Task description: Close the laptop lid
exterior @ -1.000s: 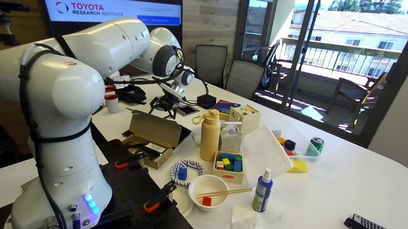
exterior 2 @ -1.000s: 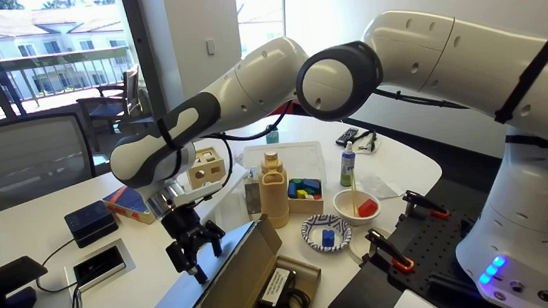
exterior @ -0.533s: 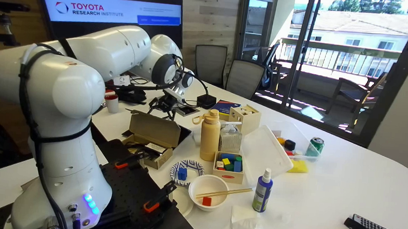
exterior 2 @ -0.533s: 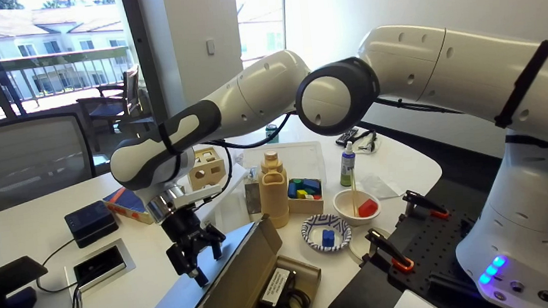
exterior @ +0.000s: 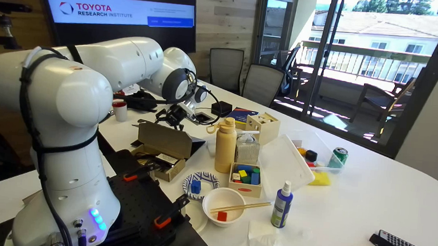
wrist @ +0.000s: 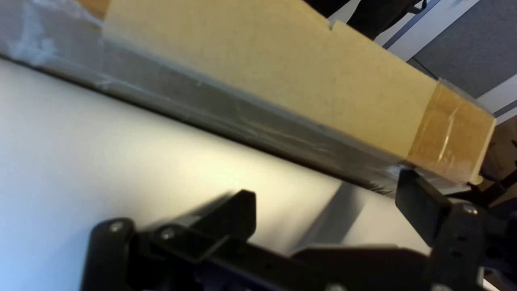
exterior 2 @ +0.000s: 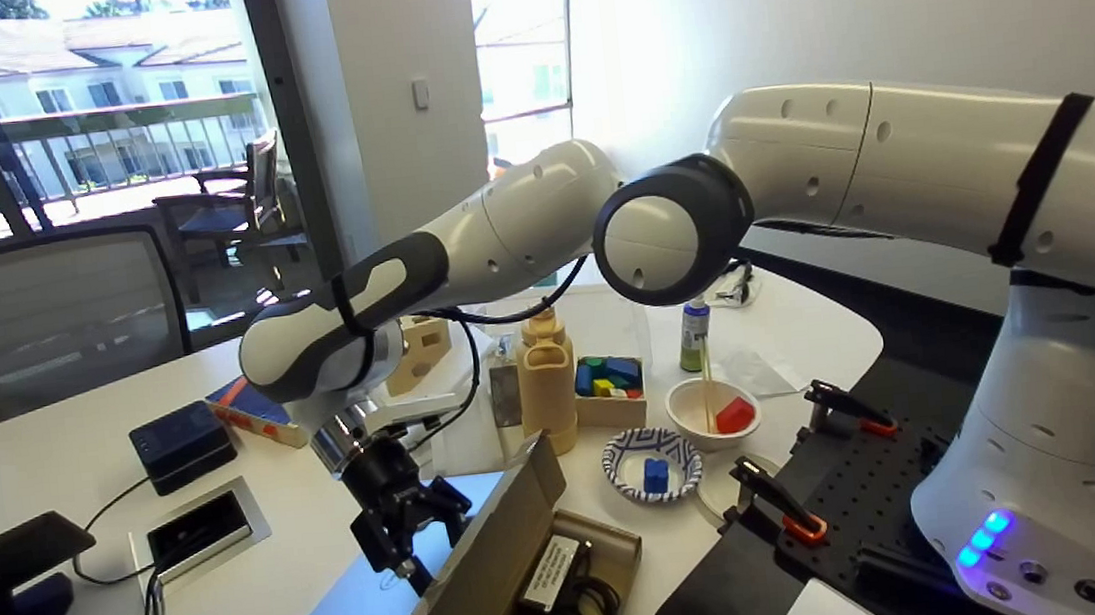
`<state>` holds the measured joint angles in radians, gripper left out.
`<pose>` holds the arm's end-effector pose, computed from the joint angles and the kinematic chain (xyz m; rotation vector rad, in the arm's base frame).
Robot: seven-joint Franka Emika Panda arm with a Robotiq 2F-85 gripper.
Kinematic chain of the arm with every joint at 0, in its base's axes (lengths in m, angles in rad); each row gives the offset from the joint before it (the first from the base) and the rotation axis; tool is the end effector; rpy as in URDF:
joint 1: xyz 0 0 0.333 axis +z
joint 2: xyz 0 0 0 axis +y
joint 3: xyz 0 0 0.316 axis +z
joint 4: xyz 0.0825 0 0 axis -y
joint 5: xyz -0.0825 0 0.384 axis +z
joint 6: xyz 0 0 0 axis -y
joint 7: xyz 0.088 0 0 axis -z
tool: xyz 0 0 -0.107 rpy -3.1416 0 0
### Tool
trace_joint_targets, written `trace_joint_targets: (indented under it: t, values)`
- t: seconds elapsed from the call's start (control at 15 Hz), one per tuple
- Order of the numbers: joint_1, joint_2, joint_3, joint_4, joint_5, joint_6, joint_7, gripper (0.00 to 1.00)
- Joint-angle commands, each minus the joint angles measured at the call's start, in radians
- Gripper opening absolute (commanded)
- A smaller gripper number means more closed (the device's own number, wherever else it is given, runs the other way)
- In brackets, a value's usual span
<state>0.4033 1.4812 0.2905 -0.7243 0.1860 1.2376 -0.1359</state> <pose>0.5355 0.3789 0.0102 -2.3314 -0.8364 1.3966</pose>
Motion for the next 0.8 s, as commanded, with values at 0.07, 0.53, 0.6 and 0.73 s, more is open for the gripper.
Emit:
trace_joint_targets:
  t: [0.07, 0.53, 0.6, 0.73]
  values:
    - [0.001, 0.0, -0.012, -0.012, 0.033, -0.009, -0.014, 1.0]
    - [-0.013, 0.0, -0.04, -0.079, 0.053, 0.16, -0.016, 1.0]
    - [-0.014, 0.001, -0.046, -0.094, 0.058, 0.202, -0.009, 1.0]
    - [-0.019, 0.003, -0.05, -0.114, 0.062, 0.269, 0.0, 1.0]
